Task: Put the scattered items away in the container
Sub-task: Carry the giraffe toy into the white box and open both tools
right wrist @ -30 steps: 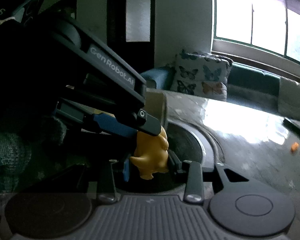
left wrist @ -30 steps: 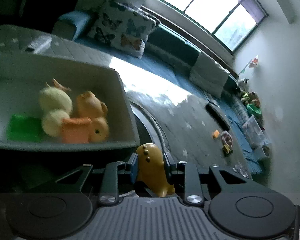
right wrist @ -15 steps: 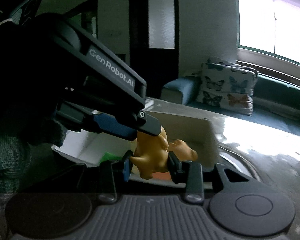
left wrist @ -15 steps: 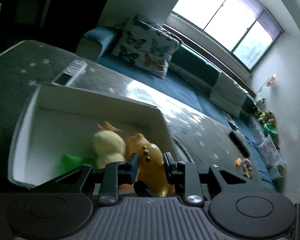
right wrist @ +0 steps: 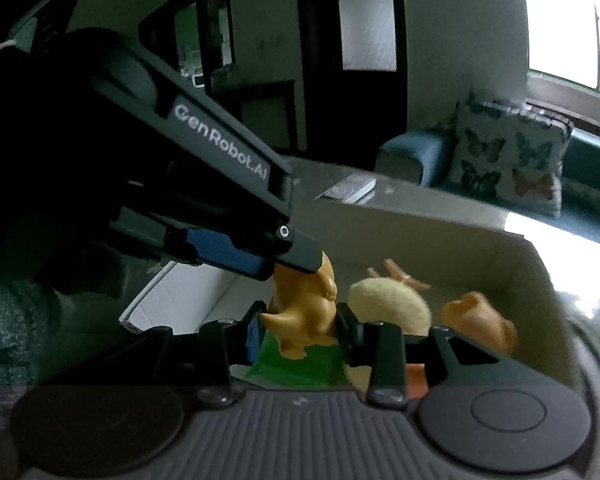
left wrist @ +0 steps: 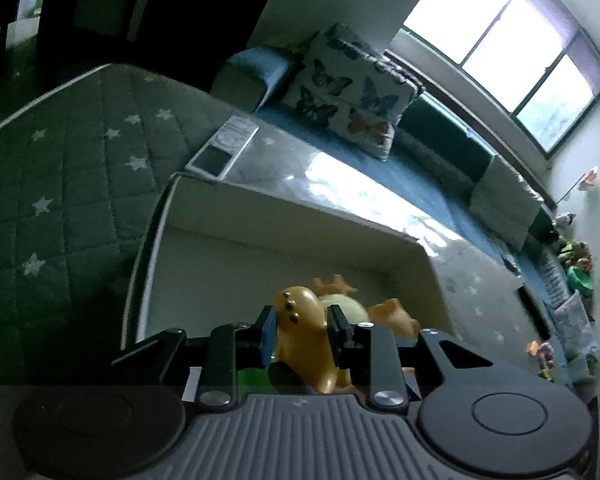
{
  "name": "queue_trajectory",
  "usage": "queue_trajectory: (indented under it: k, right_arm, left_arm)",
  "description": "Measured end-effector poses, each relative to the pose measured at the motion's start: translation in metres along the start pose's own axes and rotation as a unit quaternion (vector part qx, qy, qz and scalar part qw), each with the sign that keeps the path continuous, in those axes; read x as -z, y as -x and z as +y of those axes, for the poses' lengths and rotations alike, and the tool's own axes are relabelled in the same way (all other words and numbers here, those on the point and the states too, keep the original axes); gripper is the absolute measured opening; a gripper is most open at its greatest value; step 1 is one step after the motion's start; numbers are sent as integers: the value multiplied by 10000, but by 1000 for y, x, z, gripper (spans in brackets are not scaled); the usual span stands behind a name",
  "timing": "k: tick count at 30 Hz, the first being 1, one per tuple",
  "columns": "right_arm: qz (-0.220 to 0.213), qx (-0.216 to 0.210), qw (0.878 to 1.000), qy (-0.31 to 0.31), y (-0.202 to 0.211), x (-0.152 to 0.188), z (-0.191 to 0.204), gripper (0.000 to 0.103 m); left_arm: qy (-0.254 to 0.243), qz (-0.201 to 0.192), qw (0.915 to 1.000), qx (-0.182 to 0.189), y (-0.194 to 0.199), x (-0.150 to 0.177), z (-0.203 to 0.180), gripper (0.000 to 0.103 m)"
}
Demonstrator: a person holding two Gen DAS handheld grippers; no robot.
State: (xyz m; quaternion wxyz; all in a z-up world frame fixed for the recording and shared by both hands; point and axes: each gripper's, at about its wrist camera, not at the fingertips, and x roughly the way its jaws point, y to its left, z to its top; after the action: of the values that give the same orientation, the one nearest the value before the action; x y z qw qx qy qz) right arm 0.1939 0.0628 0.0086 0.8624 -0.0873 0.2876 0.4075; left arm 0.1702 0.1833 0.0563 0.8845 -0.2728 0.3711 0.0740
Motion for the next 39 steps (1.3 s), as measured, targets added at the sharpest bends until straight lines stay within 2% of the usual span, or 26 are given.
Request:
queue_trajectory:
  k: [7,19,24,26,30,33,39]
  right_arm:
    - [221,-48,9997,-35,-24,2,-4,37]
    - [116,-23,9999,15,-20,1,-2,39]
    - [79,-7,9999,74,-18,-9,-5,44]
    - [60,2,10000,78,-15,-10,-5,51]
    - [18,25,9999,136,-10,-14,-4,52]
    - [-10,47,9999,158,-4,-12,-2,62]
    - [-62,104,9998,185,8,-10,0,67]
  left_arm:
    - [52,150,9998,-83,-15,0,12,28]
    - [-18,131,9998,-167,-16,2,12,30]
    - [-125,34,9997,-206,-9,2,8,30]
    - [-165,0,9996,-230,-6,3,7,30]
    - [-275,-81,9993,-242,2,6,3,30]
    - [-338,-154,9991,-226,9,10,0,30]
    - [-510,-243,9981,-248,21,20,-7,30]
